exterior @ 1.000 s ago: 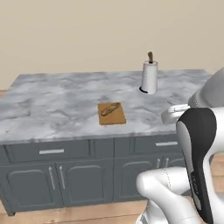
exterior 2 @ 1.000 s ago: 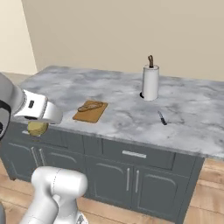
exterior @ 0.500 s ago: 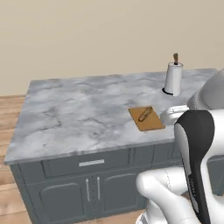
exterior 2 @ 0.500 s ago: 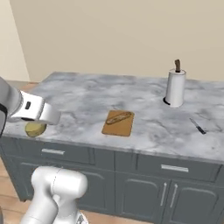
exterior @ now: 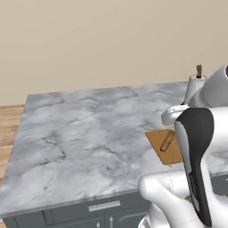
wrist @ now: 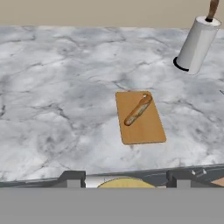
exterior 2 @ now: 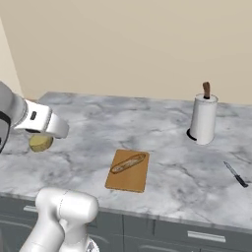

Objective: Retrieve the sausage and cheese from the fridge and place them on the cutting board on the counter.

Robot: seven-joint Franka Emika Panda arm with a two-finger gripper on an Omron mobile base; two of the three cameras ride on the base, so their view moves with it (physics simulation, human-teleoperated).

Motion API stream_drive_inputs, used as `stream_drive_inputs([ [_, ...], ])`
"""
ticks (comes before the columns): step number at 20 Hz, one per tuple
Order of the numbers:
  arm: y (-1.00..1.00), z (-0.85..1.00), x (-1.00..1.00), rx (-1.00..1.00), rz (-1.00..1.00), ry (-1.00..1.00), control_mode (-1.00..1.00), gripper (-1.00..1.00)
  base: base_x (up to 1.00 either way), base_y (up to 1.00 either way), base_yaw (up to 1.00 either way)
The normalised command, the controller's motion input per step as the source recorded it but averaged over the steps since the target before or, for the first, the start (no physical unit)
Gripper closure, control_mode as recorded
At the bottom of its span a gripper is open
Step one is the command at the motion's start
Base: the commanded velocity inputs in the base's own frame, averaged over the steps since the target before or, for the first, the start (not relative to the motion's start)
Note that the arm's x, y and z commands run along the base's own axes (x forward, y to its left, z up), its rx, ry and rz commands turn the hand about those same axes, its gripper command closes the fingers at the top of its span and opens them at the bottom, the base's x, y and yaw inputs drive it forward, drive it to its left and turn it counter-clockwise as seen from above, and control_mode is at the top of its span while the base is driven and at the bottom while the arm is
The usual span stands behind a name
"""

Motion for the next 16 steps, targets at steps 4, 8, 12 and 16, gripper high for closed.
stream_drive_inputs([
  [4,0.00,0.00,0.00,0.00,0.00,0.00,1.00,1.00,0.90,0.00,-0.05],
  [8,0.00,0.00,0.00,0.00,0.00,0.00,1.00,1.00,0.88,-0.07,-0.02],
  [12,-0.28,-0.29,0.93,0.00,-0.01,0.13,-1.00,1.00,0.00,0.00,0.00],
  [16,-0.31,-0.29,0.97,0.00,0.00,0.19,-1.00,1.00,0.00,0.00,0.00],
])
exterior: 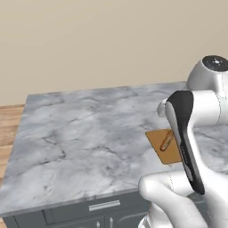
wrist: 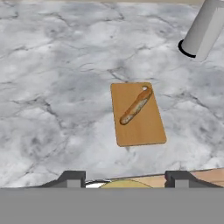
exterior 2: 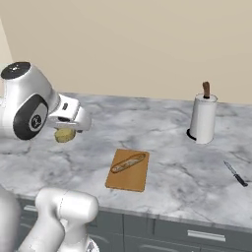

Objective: Retrieve the sausage and cheese from the fridge and place them on the cutting board on the counter.

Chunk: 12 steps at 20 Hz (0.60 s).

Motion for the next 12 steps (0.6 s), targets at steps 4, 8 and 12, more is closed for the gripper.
stream_drive_inputs([
  [4,-0.34,-0.32,0.99,0.00,0.00,0.17,-1.00,1.00,0.00,0.00,0.00],
  [8,-0.34,-0.45,1.00,0.00,0.00,0.07,-1.00,1.00,0.00,0.00,0.00],
  [12,-0.17,-0.55,0.94,0.00,0.00,0.00,-1.00,1.00,0.00,0.00,0.00],
])
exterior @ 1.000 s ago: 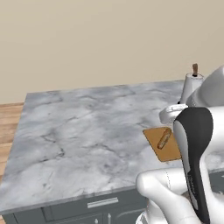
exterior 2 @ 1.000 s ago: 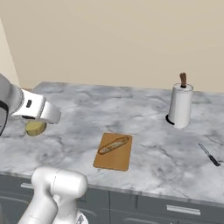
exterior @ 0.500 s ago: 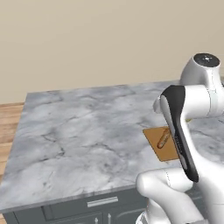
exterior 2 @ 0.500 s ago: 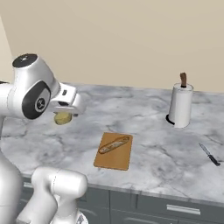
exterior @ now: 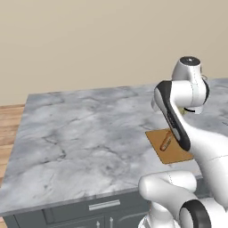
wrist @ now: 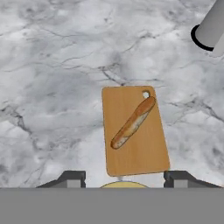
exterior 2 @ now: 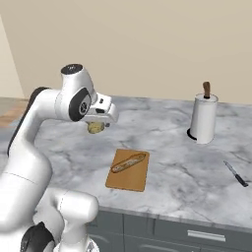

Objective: Retrieve the sausage and cheese from the fridge and place them on the cutting board on the counter.

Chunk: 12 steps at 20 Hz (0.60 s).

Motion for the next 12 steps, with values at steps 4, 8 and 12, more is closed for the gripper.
stream_drive_inputs([
  [4,-0.04,-0.70,0.81,0.00,0.00,0.00,-1.00,1.00,0.00,0.00,0.00],
  [8,-0.11,-0.69,0.67,0.00,0.00,0.01,-1.00,1.00,0.00,0.00,0.00],
  [12,-0.25,-0.55,0.61,0.00,0.00,0.06,-1.00,1.00,0.00,0.00,0.00],
])
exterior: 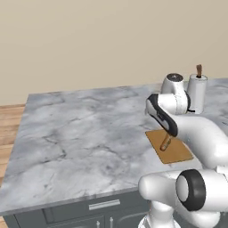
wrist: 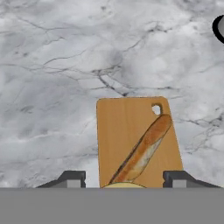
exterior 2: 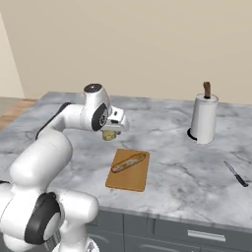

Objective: Retrieve the sausage and cheese from the fridge and place them on the cutting board on the counter.

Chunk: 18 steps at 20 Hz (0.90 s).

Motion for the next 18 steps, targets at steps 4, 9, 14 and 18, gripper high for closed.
stream_drive_inputs([
  [4,-0.12,-0.53,0.28,0.00,-0.01,0.04,-1.00,1.00,0.00,0.00,0.00],
  [9,-0.10,-0.45,0.25,0.00,-0.01,0.04,-1.00,1.00,0.00,0.00,0.00],
  [14,-0.03,-0.40,0.31,0.00,-0.02,0.05,-1.00,1.00,0.00,0.00,0.00],
  [18,-0.01,-0.35,0.26,0.00,-0.04,0.04,-1.00,1.00,0.00,0.00,0.00],
])
